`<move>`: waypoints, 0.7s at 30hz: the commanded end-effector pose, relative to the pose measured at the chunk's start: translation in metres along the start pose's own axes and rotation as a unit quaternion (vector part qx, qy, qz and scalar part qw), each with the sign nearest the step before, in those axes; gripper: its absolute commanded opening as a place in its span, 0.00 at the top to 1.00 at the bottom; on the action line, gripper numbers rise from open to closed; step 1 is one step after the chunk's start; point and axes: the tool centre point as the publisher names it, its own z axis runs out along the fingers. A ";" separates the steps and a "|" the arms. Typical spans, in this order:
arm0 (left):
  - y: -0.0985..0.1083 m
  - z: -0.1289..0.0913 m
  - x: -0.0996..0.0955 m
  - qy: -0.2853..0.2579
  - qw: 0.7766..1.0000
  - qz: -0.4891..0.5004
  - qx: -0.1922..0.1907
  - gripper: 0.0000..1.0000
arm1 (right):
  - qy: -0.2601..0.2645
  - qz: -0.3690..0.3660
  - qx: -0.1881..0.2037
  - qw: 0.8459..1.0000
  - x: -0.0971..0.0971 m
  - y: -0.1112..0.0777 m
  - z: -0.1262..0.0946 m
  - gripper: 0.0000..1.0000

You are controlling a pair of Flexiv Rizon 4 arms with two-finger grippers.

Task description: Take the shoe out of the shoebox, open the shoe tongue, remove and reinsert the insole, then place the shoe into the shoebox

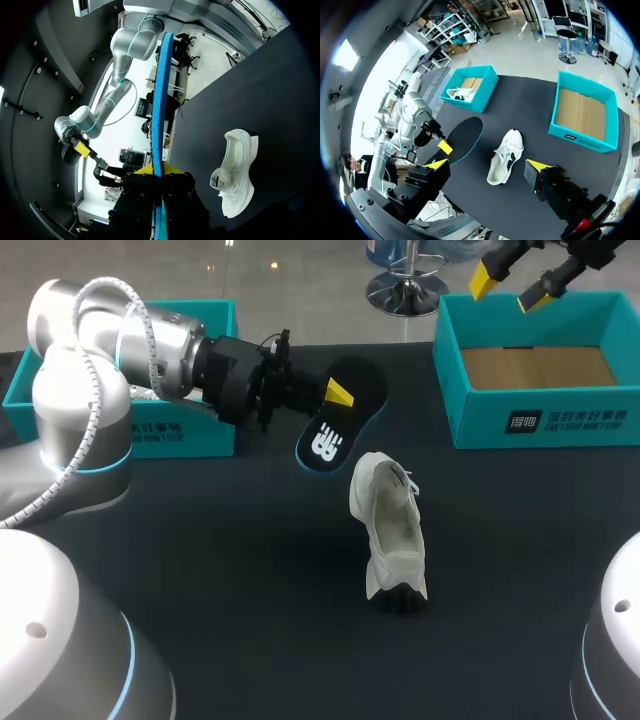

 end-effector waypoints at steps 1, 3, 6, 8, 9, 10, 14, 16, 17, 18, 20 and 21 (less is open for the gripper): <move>0.000 0.000 0.000 0.002 1.000 0.000 -0.001 1.00 | -0.016 -0.056 0.044 0.997 0.006 0.005 0.005 0.00; 0.000 0.000 0.000 0.002 1.000 0.000 -0.001 1.00 | -0.014 -0.060 0.045 0.997 0.008 0.002 0.009 0.00; 0.000 0.000 0.000 0.002 1.000 0.000 -0.001 1.00 | -0.017 -0.059 0.047 0.997 0.012 0.000 0.013 0.00; 0.000 0.000 0.000 0.002 1.000 0.000 -0.001 1.00 | -0.020 -0.053 0.039 0.998 0.014 -0.001 0.015 0.00; 0.000 0.000 0.000 0.002 1.000 0.000 -0.001 1.00 | -0.029 -0.045 0.041 0.998 0.015 -0.002 0.015 0.00; 0.000 0.000 0.000 0.002 1.000 0.000 -0.001 1.00 | -0.039 -0.034 0.044 0.998 0.016 -0.002 0.015 0.00; 0.000 0.000 0.000 0.002 1.000 0.000 -0.001 1.00 | -0.039 -0.034 0.044 0.998 0.016 -0.002 0.015 0.00; 0.000 0.000 0.000 0.002 1.000 0.000 -0.001 1.00 | -0.039 -0.034 0.044 0.998 0.016 -0.002 0.015 0.00; 0.000 0.000 0.000 0.002 1.000 0.000 -0.001 1.00 | -0.039 -0.034 0.044 0.998 0.016 -0.002 0.015 0.00; 0.000 0.000 0.000 0.002 1.000 0.000 -0.001 1.00 | -0.039 -0.034 0.044 0.998 0.016 -0.002 0.015 0.00; 0.000 0.000 0.000 0.002 1.000 0.000 -0.001 1.00 | -0.039 -0.034 0.044 0.998 0.016 -0.002 0.015 0.00; 0.000 0.000 0.000 0.002 1.000 0.000 -0.001 1.00 | -0.039 -0.034 0.044 0.998 0.016 -0.002 0.015 0.00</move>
